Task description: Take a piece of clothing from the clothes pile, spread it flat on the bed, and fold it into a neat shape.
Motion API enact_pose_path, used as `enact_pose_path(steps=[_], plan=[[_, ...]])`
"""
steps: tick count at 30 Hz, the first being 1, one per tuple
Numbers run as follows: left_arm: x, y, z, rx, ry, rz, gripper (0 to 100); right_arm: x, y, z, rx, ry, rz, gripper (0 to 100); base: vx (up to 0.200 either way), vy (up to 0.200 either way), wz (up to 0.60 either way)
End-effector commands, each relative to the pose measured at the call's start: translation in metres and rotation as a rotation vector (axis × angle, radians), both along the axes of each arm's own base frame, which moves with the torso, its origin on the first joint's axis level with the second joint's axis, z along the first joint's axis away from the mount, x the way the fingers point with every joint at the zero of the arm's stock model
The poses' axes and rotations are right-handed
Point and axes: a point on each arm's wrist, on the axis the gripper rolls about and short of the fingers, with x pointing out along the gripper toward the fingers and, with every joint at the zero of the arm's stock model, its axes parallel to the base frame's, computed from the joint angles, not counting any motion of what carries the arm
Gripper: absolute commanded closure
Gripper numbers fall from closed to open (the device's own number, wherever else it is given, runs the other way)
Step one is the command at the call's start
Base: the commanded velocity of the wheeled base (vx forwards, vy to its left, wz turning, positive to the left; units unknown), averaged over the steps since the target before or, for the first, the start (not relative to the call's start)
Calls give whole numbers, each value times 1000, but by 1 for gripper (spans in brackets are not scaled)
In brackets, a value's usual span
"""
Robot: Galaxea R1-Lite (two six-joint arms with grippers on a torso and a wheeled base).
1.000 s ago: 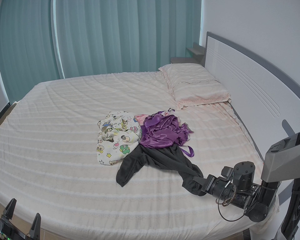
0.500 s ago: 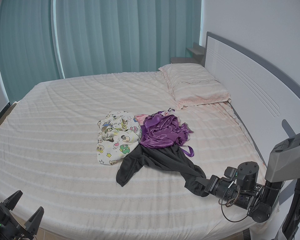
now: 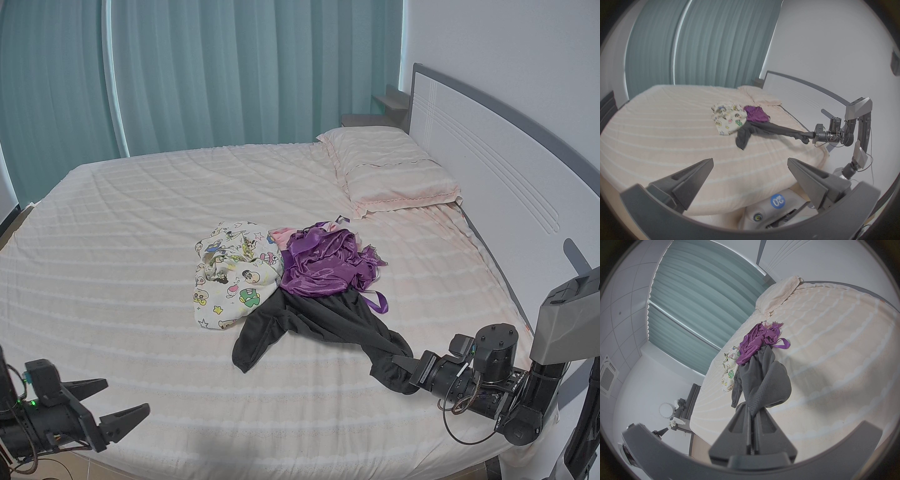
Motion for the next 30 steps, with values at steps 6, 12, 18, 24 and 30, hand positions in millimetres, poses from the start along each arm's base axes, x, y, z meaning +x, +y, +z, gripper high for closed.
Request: enact_pose_path(steps=[6,12,18,24,30], plan=[[100,-56,-48,-149,387,11,0,2,1,-7,-12,13,0,100,0,0,0],[146,-75,-81,-134,465,61,0,5,0,-15,-24,34,-7,100,0,0,0],[191,-101,-126,-17,478,187,0,5,0,-17,-32,42,-12,100,0,0,0],[228,-123,-155,-20,420,297,0,6,-3,-19,-36,47,-22,100,0,0,0],[247,-132,-166,-22,375,330,0,7,-3,-19,-35,46,-27,100,0,0,0]])
